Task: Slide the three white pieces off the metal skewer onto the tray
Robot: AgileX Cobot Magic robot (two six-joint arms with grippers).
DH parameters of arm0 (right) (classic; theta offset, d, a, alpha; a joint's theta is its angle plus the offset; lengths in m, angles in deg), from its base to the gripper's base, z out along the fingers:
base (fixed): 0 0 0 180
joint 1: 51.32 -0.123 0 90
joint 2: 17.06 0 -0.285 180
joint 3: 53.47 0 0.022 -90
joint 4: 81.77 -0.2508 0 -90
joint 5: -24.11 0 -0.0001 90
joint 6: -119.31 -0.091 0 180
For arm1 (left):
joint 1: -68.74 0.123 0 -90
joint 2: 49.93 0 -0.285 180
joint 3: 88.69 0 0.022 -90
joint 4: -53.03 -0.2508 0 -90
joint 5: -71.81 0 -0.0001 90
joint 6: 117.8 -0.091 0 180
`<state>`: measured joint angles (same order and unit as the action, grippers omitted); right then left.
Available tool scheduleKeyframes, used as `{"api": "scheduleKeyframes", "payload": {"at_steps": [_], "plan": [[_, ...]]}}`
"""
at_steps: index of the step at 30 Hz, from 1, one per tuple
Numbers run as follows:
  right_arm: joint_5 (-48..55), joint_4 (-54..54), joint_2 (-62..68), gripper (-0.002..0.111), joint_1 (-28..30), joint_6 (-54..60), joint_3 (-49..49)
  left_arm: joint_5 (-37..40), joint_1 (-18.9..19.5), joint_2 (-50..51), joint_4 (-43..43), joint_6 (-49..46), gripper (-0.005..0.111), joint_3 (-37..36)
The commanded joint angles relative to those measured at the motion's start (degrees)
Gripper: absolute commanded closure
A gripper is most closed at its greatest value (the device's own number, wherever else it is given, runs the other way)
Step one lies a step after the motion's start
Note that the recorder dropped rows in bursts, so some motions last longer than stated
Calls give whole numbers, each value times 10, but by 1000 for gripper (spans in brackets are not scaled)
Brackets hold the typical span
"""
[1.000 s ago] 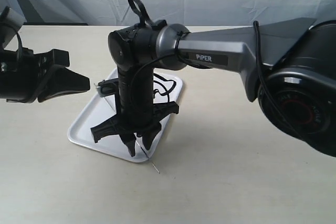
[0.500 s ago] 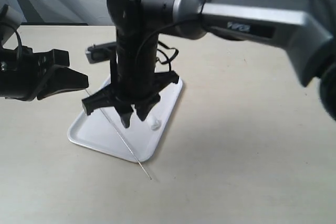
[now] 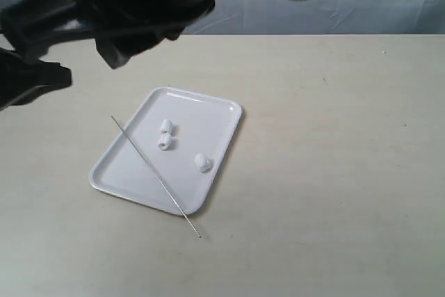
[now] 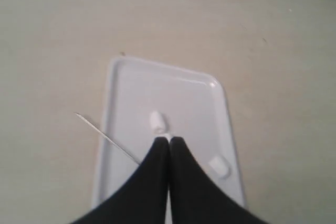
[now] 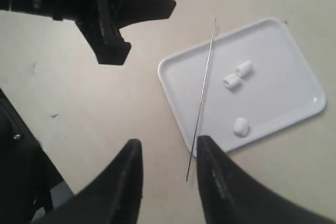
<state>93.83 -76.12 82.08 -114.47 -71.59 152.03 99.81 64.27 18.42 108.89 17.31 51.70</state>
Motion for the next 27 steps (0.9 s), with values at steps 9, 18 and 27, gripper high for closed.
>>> {"api": "scheduleKeyframes", "payload": {"at_steps": [9, 18, 27], "plan": [[2, 137, -176, 74, -83, -82, -125, 43, 3, -341, -721, 625, 107, -5], [-148, 305, -442, 74, -83, -303, -553, 27, 2, -509, -675, 530, 107, -168], [-331, 417, -708, 109, -83, -360, -755, 24, 16, -515, -674, 495, 107, -171]]}}
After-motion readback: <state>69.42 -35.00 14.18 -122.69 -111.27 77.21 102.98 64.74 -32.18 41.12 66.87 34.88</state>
